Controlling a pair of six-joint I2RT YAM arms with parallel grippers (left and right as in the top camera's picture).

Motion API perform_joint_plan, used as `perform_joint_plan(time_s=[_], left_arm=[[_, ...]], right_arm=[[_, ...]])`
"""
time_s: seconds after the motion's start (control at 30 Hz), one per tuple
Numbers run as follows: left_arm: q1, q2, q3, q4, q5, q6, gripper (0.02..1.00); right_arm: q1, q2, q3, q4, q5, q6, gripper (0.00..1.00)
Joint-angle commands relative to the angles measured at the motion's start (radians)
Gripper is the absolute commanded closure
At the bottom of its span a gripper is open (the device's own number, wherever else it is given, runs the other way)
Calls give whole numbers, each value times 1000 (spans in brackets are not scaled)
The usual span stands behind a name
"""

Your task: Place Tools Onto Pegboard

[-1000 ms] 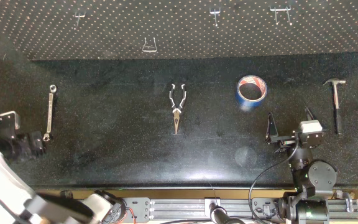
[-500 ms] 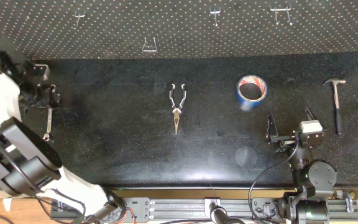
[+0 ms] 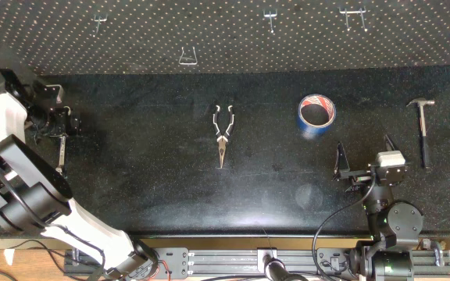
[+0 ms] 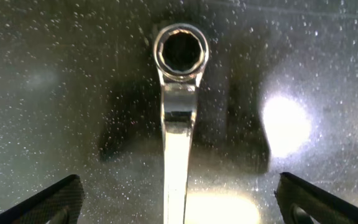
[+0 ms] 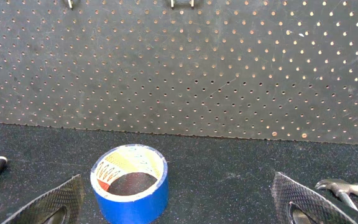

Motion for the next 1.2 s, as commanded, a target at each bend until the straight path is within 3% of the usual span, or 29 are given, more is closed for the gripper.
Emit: perform_joint_plan(time_s=[0.03, 0.27, 0.3, 0.33, 0.43, 0.63, 0.97, 1.2], left_arm=[[6, 26, 16, 7, 47, -28, 23], [6, 53, 16, 3, 51, -27, 23], [6, 53, 16, 3, 55, -28, 336], [6, 53, 16, 3, 55, -28, 759], [6, 53, 16, -5, 54, -29, 987], [3, 1, 50, -52, 53, -108, 987], [-72, -649, 168, -103, 2, -108, 991], [-335, -857, 64, -187, -3, -499, 987]], right_arm=[[5, -3, -5, -2, 2, -10, 18], [5, -3, -5, -2, 2, -10, 18], [5, -3, -5, -2, 2, -10, 18], [5, -3, -5, -2, 2, -10, 18], [5, -3, -5, -2, 2, -10, 18], [5, -3, -5, -2, 2, -10, 20], [5, -3, -5, -2, 2, -10, 18], [5, -3, -5, -2, 2, -10, 18]])
